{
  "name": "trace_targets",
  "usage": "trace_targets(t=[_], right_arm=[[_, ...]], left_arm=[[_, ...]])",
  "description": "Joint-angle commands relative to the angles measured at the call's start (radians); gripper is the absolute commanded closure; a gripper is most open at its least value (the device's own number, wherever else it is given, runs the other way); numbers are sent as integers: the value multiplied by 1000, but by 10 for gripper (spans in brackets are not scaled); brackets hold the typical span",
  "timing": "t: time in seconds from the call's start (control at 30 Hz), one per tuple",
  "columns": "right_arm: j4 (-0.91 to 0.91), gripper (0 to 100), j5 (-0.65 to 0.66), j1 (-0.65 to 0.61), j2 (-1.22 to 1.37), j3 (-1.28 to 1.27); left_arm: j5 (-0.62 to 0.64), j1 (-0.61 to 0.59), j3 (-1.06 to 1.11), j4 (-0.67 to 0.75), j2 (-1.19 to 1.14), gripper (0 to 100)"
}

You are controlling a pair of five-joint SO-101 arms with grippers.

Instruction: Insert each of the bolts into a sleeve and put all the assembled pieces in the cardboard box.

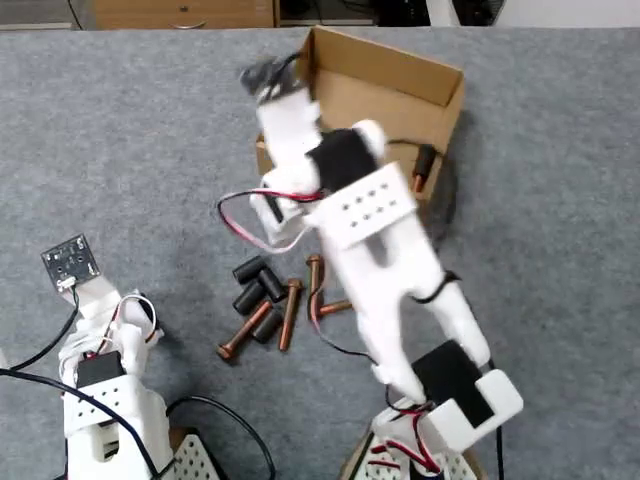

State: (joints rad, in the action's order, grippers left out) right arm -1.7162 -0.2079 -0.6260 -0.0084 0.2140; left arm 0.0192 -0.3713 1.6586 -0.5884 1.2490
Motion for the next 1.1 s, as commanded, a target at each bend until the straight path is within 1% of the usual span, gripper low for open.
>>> trace_targets(t=[0.0, 0.13, 0.23, 0.43, 0.6, 0.7, 0.87, 1.07], right_arm=[[86, 885, -6, -58, -53, -136], [163, 885, -8, -120, -53, -228], [230, 885, -8, -145, -51, -309], [410, 885, -2, -145, -51, -504], [499, 885, 0, -145, -50, -562], [545, 885, 0, -137, -2, -575], [535, 884, 0, -85, 142, -518], [468, 885, 0, -81, 246, -427]], left_arm=[[-5, -11, -9, 17, 7, 981], [-5, -11, -9, 17, 7, 981], [-5, -11, -9, 17, 7, 981], [-5, -11, -9, 17, 7, 981], [-5, -11, -9, 17, 7, 981], [-5, -11, -9, 17, 7, 981], [-5, -11, -11, 17, 7, 981], [-5, -11, -11, 17, 7, 981]])
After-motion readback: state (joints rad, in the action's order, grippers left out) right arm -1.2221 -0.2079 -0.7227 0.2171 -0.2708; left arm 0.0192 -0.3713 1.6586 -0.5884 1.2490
